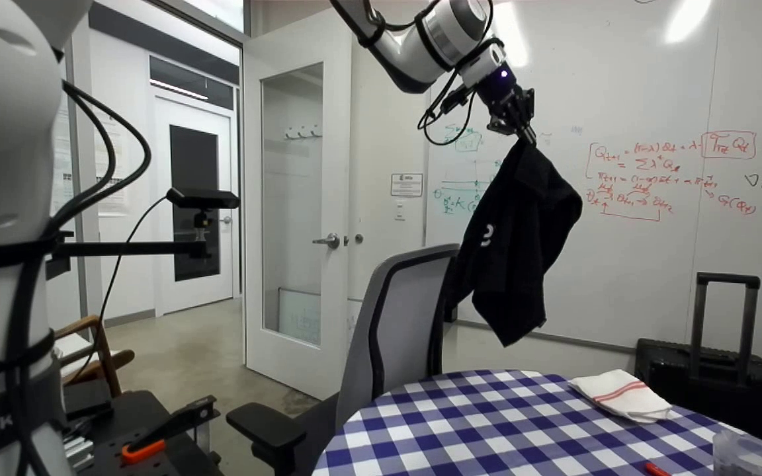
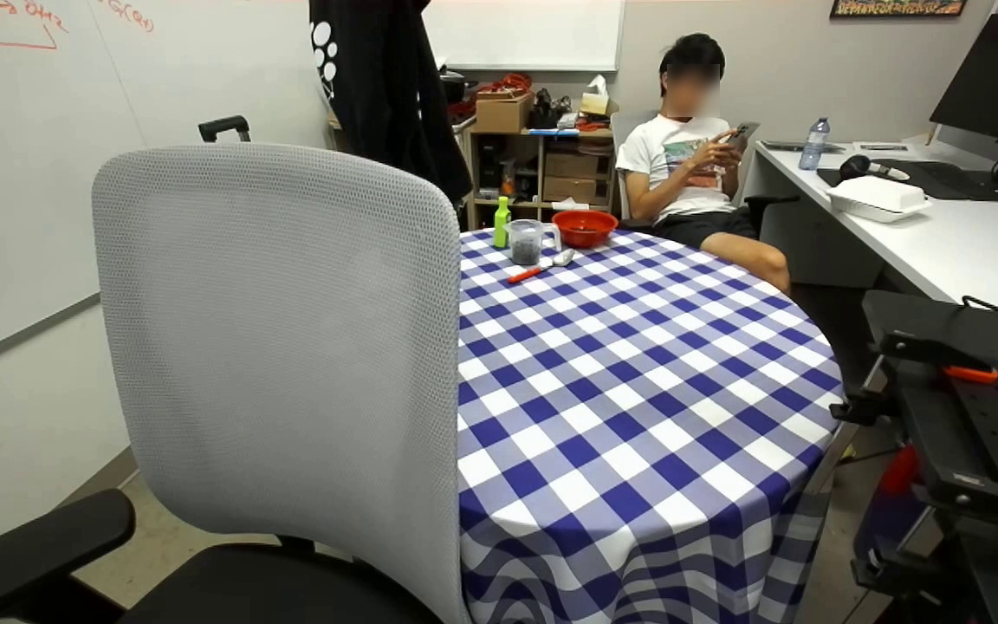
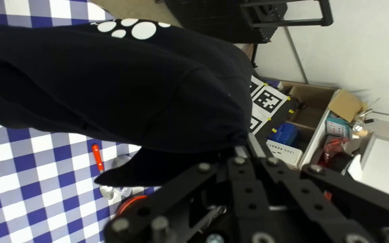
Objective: Pick up the black cloth and put it on the table
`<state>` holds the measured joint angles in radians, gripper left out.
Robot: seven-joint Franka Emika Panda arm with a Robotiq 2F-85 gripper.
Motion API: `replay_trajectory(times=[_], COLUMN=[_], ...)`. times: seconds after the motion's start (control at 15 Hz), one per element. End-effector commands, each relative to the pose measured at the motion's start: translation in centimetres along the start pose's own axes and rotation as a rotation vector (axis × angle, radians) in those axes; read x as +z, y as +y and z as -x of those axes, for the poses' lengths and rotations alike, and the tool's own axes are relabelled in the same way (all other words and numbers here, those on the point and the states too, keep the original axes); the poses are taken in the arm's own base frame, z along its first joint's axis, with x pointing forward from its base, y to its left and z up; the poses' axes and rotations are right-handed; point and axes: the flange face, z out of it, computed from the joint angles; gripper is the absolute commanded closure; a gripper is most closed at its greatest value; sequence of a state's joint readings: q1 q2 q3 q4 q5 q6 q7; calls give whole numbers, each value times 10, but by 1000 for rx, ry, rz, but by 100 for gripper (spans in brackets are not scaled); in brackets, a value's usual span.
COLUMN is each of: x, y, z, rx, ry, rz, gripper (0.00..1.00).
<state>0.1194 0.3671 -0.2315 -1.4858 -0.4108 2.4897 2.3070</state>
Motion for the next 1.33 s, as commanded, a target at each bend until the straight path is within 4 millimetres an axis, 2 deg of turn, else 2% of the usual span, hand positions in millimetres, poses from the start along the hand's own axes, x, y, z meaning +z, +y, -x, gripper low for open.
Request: replay_trajectory(times=[0.0,0.2,0.4,0.53,0.67,0.93,1.0,1.13,1.27], x=[44,95,142,169,187,200,201,200,195], y=[32,75,108,124,136,159,167,179,187], z=[19,23,3,-25,-58,-131,-147,-171,-186], rx=[-12,-48,-44,-13,21,95,113,137,152], ry=[10,47,119,173,230,355,391,438,467], rz=[66,146,219,256,284,316,326,335,336], gripper=[96,96,96,96,96,96,71,64,49])
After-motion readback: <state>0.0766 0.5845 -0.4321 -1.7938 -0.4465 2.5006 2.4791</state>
